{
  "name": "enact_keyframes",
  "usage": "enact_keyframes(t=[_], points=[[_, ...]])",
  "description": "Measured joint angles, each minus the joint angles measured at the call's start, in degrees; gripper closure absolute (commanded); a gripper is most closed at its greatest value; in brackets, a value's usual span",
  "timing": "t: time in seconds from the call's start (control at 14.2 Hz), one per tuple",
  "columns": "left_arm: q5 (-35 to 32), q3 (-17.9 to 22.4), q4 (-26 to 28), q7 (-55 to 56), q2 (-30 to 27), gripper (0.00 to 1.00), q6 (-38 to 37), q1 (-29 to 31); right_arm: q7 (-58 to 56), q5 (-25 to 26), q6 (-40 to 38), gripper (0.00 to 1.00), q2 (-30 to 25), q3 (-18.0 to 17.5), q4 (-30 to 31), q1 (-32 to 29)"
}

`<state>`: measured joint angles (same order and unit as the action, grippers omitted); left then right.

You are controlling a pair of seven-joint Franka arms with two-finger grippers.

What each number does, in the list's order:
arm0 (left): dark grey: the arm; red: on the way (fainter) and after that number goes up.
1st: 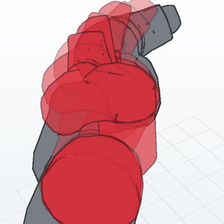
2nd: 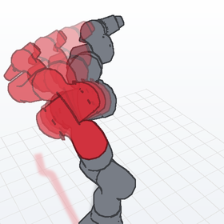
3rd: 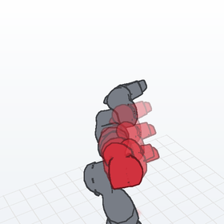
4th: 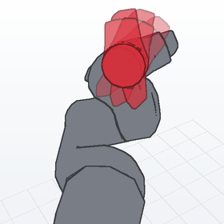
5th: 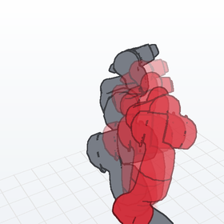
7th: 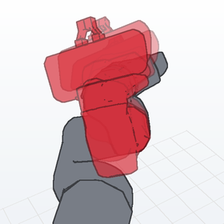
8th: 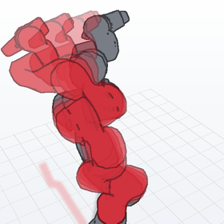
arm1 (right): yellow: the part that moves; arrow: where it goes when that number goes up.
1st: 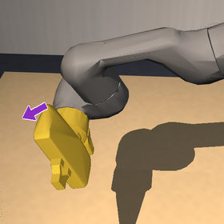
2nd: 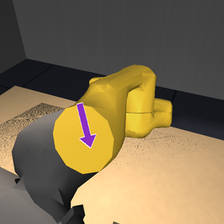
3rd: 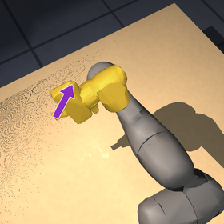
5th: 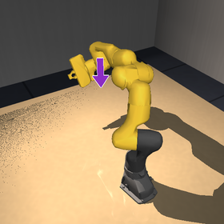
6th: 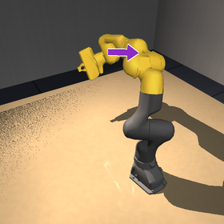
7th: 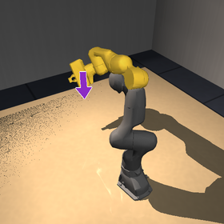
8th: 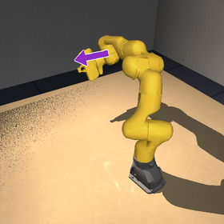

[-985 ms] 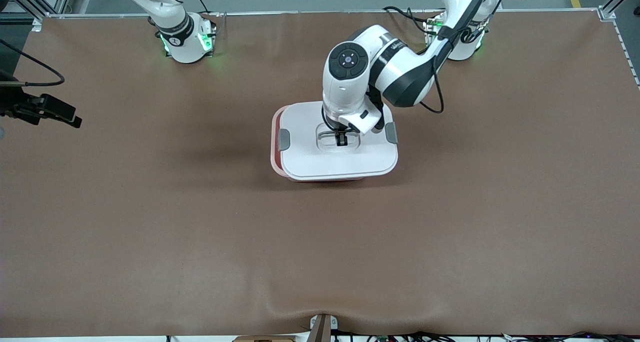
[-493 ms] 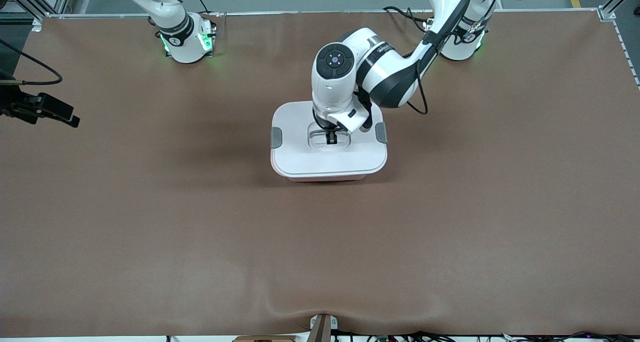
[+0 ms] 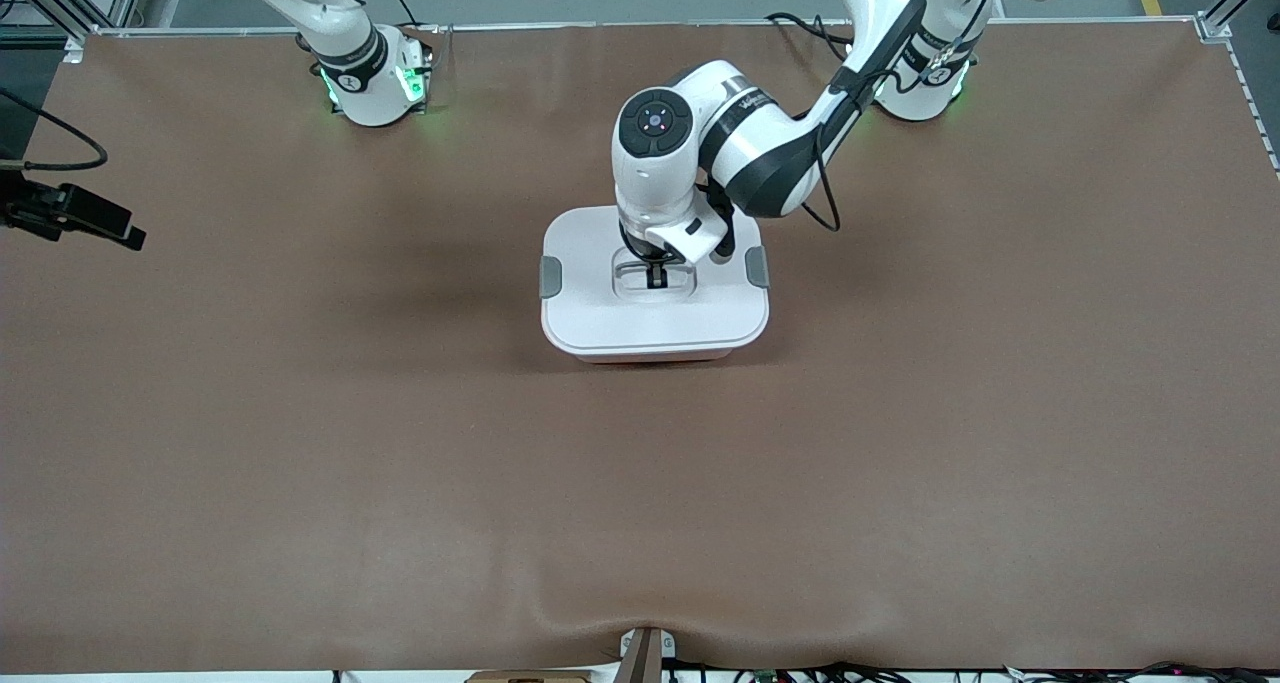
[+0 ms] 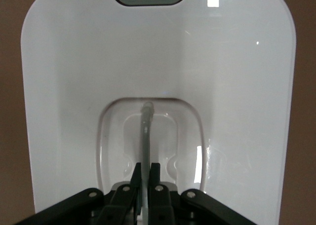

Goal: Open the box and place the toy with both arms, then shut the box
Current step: 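Lower the lid onto the box and press it down with the left gripper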

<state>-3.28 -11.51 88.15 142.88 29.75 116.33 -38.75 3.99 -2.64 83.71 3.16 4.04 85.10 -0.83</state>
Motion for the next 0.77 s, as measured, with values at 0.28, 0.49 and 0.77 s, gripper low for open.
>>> enact_keyframes(t=[0.28, 0.49, 0.77], points=[[-0.2, 0.0, 0.0, 1.0, 0.6, 1.00, 0.6, -0.2, 0.0, 0.0, 0.0, 0.00, -0.4, 0.2, 1.2, 0.0], [-0.4, 0.0, 0.0, 2.4, 0.8, 1.00, 0.9, -0.3, 0.0, 0.0, 0.3, 0.00, -0.9, 0.2, 2.5, 0.0], [-1.8, 0.0, 0.0, 3.3, 0.8, 1.00, 1.0, -0.5, 0.0, 0.0, 0.8, 0.00, -1.3, 0.5, 3.0, -0.6]])
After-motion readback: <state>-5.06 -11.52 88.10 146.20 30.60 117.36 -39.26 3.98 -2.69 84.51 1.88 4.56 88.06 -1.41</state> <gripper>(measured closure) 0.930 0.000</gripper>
